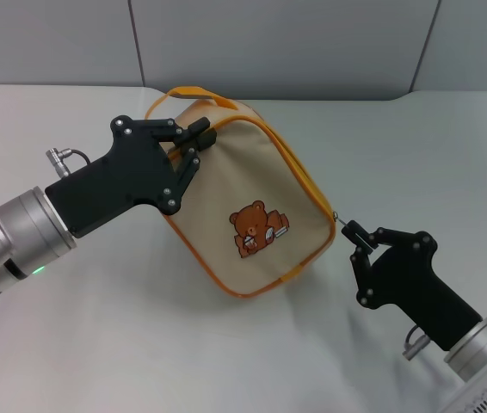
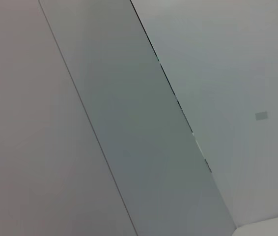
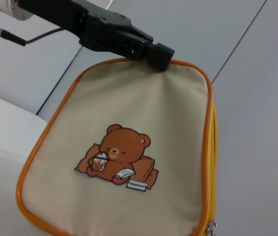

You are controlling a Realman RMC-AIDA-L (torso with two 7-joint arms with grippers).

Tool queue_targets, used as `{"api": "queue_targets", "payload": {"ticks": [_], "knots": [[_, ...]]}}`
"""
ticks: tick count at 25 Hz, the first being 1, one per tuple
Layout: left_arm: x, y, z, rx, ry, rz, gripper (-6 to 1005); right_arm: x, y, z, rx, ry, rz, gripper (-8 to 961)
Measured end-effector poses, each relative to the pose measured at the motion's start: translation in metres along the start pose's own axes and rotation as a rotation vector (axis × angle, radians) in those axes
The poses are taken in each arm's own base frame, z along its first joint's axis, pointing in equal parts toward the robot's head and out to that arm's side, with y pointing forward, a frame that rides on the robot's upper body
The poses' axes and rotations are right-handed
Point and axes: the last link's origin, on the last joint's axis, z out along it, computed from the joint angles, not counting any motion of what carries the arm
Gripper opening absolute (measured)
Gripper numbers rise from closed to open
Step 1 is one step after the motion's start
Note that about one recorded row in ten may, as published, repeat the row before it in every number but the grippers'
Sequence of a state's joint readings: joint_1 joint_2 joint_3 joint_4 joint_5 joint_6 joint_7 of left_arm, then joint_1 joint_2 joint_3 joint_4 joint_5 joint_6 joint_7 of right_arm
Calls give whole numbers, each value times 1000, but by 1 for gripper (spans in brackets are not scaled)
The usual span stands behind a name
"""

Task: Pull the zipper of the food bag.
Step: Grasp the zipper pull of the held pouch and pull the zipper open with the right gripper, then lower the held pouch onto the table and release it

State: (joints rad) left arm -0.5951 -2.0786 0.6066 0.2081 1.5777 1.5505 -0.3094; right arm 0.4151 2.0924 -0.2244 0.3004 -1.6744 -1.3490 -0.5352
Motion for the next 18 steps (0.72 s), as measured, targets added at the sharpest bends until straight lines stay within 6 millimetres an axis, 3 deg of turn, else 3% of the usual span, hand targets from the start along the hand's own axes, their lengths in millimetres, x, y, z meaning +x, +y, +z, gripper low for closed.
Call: {"api": "queue_targets", "payload": {"ticks": [6,10,11,13,15,17,18], "knots": [[-2,6,-2,9,1,-37,57,-8,-6,-10,67,-59,18,3],[-4,11,-3,68,15,-129,57,-9,-24,-18,189,-90,139,4],[-4,11,-3,68,15,-129,57,-8,-29,-19,206,-99,186,36],[-9,15,-7,193,36,-343,57,-2,-48,-20,196,-143,356,100],[-12,19,-10,241,38,-418,58,-1,-56,-19,169,-162,418,164],[-15,23,-12,262,28,-440,67,1,-68,-17,89,-187,523,241],[-17,28,-14,252,7,-416,72,1,-78,-12,-30,-193,597,280]]}}
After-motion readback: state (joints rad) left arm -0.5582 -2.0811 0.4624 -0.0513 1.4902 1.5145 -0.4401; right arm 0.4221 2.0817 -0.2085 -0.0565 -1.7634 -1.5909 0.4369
